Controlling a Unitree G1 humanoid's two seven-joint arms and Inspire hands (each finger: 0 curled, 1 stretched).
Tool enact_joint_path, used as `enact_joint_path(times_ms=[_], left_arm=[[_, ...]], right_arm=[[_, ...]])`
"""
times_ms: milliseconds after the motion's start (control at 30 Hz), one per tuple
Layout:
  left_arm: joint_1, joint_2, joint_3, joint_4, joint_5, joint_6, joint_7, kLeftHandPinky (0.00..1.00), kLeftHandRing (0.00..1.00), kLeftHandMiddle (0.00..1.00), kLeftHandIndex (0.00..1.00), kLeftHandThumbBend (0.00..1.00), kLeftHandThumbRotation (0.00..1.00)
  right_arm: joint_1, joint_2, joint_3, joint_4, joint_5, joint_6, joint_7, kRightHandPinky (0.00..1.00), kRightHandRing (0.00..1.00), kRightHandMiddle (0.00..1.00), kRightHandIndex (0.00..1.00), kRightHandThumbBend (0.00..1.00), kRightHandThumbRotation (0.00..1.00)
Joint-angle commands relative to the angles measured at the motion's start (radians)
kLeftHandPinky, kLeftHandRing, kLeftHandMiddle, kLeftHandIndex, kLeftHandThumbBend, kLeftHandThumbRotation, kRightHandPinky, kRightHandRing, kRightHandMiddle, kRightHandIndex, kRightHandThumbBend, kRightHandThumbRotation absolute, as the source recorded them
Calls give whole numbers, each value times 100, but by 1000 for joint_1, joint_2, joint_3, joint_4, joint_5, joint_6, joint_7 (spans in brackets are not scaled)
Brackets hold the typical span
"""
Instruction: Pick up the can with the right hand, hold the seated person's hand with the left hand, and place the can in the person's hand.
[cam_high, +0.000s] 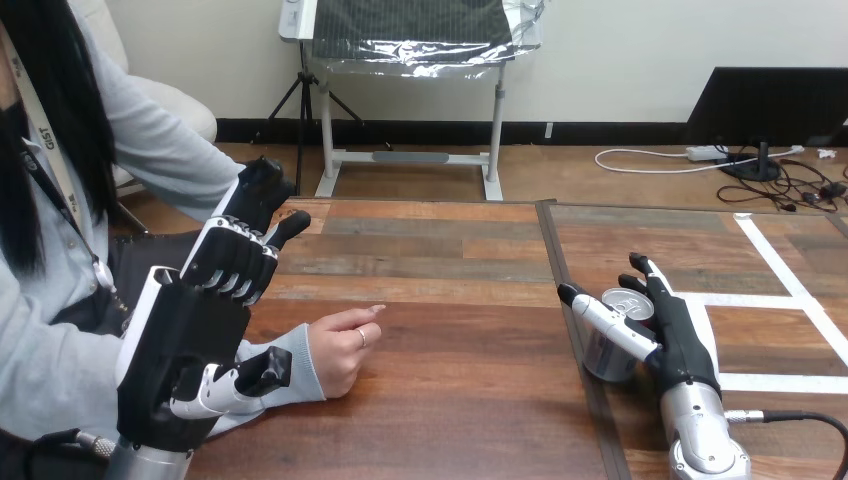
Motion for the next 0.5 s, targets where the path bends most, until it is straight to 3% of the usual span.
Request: enact_joint_path(times_ms=[0,233,467], left_arm=[[-63,2,8,-6,-13,-4,1,91,99,99,95,100,52],[-58,5,7,-17,-9,4,9,91,98,99,94,100,51],[-57,6,8,-20,-15,11,7,91,99,99,94,100,51]], right_arm=[[14,-11,-3,-18,-3,3,-23,79,86,89,94,100,47],[18,0,-16,-19,13,16,-36,78,85,87,91,100,40],[21,10,-40,-19,45,10,-2,75,81,85,88,100,31]])
